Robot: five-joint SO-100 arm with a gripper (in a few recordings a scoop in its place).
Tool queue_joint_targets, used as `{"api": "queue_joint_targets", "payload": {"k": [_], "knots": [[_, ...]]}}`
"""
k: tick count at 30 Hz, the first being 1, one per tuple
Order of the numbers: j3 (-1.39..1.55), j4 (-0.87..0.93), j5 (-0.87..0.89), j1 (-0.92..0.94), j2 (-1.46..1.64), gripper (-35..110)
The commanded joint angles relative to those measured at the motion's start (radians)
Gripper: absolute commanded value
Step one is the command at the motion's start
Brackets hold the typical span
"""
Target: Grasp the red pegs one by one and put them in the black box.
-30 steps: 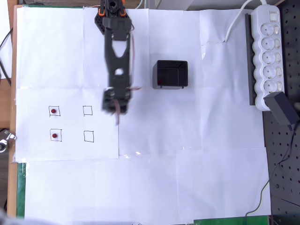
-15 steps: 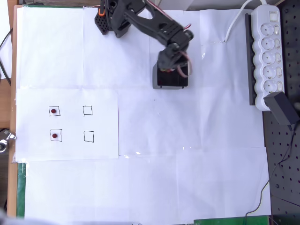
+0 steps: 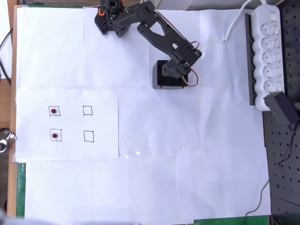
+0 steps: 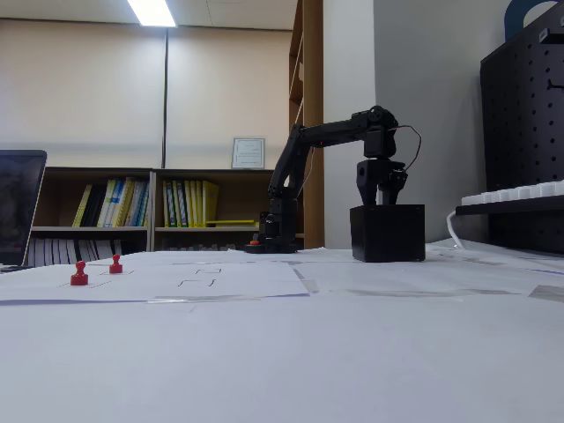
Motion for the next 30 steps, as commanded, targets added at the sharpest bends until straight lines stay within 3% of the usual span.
{"api": "queue_joint_targets", "payload": {"k": [1, 9, 12, 14, 19, 23, 30], "knots": [[0.152, 0.057, -0.011, 0.009, -0.017, 13], [0.44, 0.117, -0.003, 0.092, -0.219, 14], [0.184, 0.078, 0.133, 0.276, -0.474, 14], [-0.149, -0.091, 0.268, 0.453, -0.641, 14], [-0.655, -0.449, 0.534, 0.807, -0.845, 14], [-1.049, -0.871, 0.693, 1.058, -0.933, 10], [-1.25, -1.394, 0.721, 1.244, -0.73, 10]]}}
